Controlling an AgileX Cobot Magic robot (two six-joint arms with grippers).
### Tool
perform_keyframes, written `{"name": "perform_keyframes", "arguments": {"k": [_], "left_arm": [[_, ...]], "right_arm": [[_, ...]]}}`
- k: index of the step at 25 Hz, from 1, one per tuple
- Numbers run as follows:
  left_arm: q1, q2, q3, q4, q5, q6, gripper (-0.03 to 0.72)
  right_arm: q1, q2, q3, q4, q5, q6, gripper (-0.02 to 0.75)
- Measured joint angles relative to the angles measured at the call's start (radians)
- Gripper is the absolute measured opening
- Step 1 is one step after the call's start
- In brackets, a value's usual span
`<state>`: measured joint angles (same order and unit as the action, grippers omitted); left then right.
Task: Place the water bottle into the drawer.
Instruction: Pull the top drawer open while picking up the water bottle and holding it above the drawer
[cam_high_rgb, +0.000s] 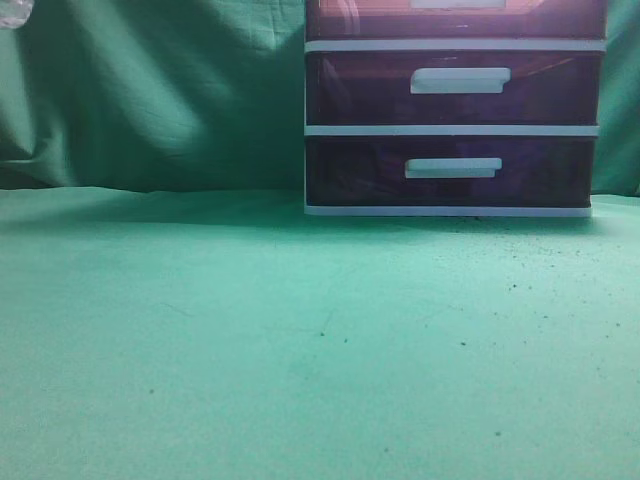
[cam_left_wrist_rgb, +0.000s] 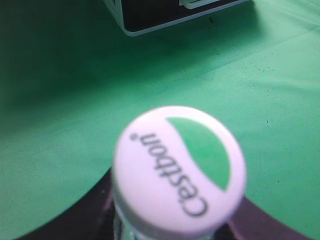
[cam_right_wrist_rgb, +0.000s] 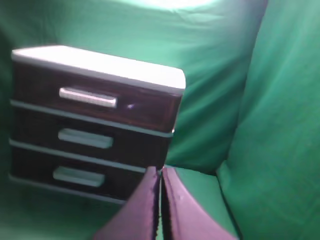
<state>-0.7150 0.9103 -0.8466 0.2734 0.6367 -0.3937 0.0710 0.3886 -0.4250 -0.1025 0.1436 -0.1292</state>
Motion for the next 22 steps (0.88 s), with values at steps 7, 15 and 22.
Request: {"name": "perform_keyframes", "arguments": {"k": [7, 15, 22], "left_arm": [[0.000, 0.016, 0.000, 0.000, -0.008, 0.000, 0.246], [0.000, 0.045, 0.000, 0.027, -0.007, 0.000, 0.246], [0.000, 0.048, 0.000, 0.050, -0.007, 0.000, 0.246]], "right_arm": [[0.006, 0.407, -0.125, -0.095, -0.312, -0.342, 0.000], [0.120, 0.838, -0.382, -0.127, -0.395, -0.837, 0.000], [0.123, 1.126, -0.590, -0.123, -0.402, -1.022, 0.229]]}}
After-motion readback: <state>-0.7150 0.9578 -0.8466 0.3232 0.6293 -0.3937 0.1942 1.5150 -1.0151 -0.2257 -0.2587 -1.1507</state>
